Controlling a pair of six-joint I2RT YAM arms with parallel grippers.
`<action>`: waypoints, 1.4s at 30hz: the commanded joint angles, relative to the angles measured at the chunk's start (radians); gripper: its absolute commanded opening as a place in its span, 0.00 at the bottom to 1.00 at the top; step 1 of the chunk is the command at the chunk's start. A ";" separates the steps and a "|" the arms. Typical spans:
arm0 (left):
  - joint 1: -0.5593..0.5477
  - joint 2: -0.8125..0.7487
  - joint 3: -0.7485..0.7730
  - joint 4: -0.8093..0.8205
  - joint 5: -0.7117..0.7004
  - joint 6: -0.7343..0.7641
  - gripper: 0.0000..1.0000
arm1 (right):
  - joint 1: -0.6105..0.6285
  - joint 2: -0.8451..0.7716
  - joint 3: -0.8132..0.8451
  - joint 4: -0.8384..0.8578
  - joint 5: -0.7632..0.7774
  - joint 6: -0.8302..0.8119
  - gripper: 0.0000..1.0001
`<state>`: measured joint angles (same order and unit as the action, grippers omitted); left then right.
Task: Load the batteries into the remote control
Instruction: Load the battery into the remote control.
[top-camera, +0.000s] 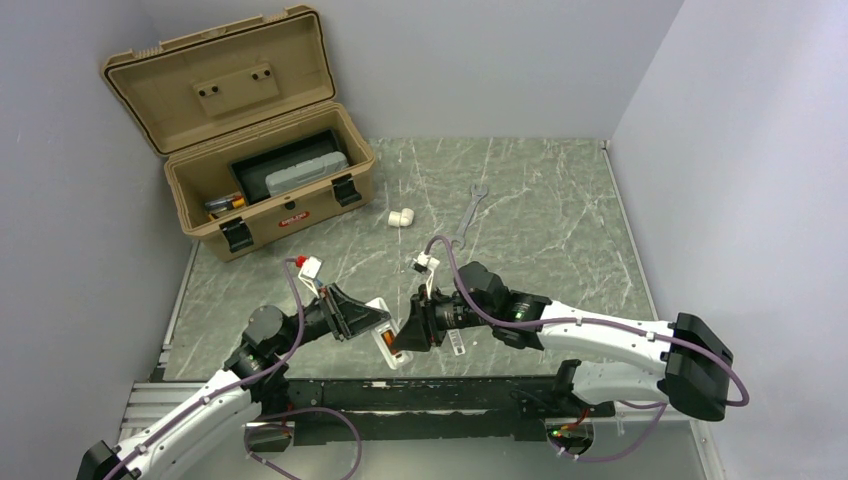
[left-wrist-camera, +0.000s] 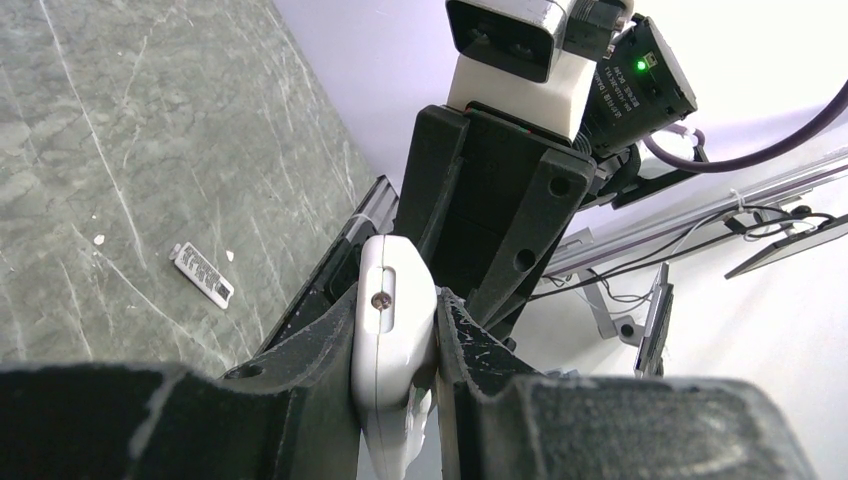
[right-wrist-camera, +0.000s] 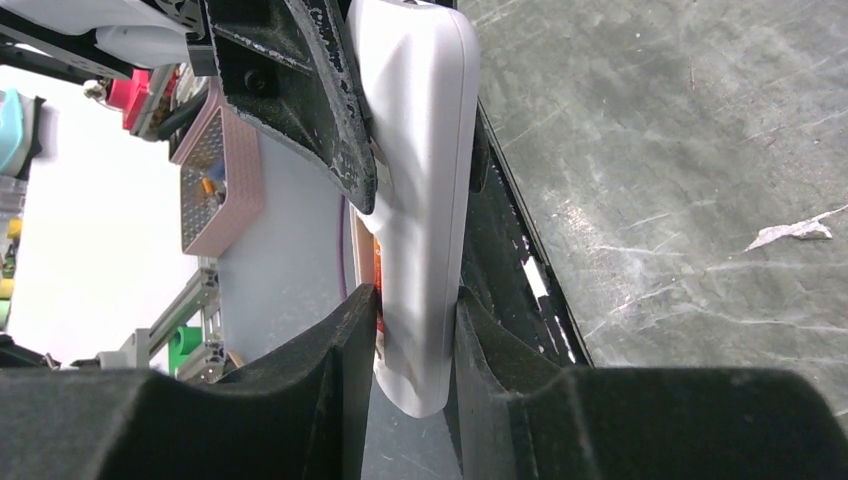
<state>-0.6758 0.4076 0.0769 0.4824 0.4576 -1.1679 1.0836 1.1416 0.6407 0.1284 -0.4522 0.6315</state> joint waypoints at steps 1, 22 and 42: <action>-0.003 -0.005 0.015 0.075 0.003 -0.018 0.00 | 0.009 0.006 0.041 -0.004 0.009 -0.037 0.32; -0.003 0.049 0.232 -0.576 -0.294 0.090 0.00 | 0.082 -0.016 0.285 -0.384 0.342 -0.111 0.50; -0.004 0.080 0.247 -0.577 -0.297 0.068 0.00 | 0.184 0.177 0.342 -0.309 0.463 -0.046 0.46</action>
<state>-0.6758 0.4973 0.3012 -0.1402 0.1596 -1.0931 1.2621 1.3098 0.9482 -0.2398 -0.0284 0.5655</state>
